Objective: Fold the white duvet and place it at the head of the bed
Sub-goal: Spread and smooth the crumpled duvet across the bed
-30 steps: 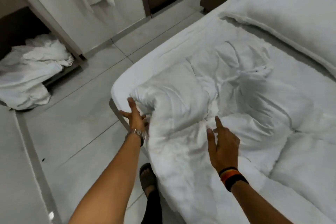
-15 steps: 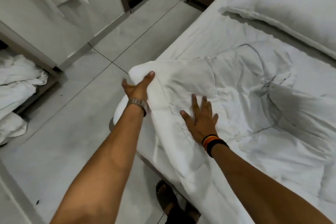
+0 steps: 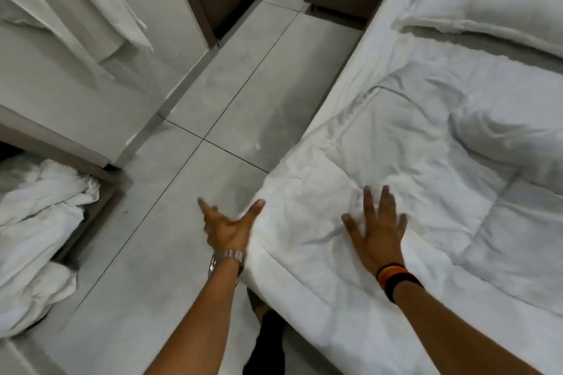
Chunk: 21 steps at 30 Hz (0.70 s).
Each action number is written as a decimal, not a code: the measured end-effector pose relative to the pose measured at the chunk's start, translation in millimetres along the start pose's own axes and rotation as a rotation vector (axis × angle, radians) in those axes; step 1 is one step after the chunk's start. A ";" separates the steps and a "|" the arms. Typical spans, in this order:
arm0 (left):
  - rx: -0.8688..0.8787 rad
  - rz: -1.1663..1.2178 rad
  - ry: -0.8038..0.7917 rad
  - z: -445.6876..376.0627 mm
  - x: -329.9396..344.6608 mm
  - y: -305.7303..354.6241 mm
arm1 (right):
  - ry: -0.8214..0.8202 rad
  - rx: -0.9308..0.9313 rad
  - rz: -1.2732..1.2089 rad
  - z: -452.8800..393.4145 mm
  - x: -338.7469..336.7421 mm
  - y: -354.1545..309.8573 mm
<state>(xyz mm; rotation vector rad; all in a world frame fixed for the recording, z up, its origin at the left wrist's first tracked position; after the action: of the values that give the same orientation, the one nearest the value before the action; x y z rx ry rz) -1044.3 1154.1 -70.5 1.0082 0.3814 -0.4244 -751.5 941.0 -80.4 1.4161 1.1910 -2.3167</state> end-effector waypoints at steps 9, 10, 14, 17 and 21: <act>0.185 -0.282 -0.554 -36.0 138.6 104.6 | 0.076 0.271 -0.040 -73.4 -11.7 -50.0; 0.207 -0.324 -0.556 -37.0 141.6 106.3 | 0.065 0.291 -0.022 -71.6 -11.5 -47.3; 0.368 -0.472 -0.609 -23.8 157.2 125.2 | 0.035 0.422 -0.034 -59.2 -9.2 -41.5; 0.432 -0.337 -0.566 -24.9 152.1 158.8 | 0.037 0.450 -0.107 -62.4 -12.0 -59.4; 0.641 -0.136 -0.429 -49.9 96.4 221.4 | 0.155 0.401 -0.135 -90.9 -29.7 -91.9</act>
<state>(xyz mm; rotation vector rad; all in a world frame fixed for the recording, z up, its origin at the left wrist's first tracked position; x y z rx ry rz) -855.2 1284.8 18.5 1.4725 -0.0893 -0.9016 -722.4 1059.0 -27.4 1.7175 0.9145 -2.6961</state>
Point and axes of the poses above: each hand's wrist, its own z-axis away from the middle knuckle, its own x-axis out of the palm, y = z × x, the point moved 8 cm from there along -z, towards the middle knuckle, and after that the axes turned 2 degrees about -z, right-handed, at the moved point
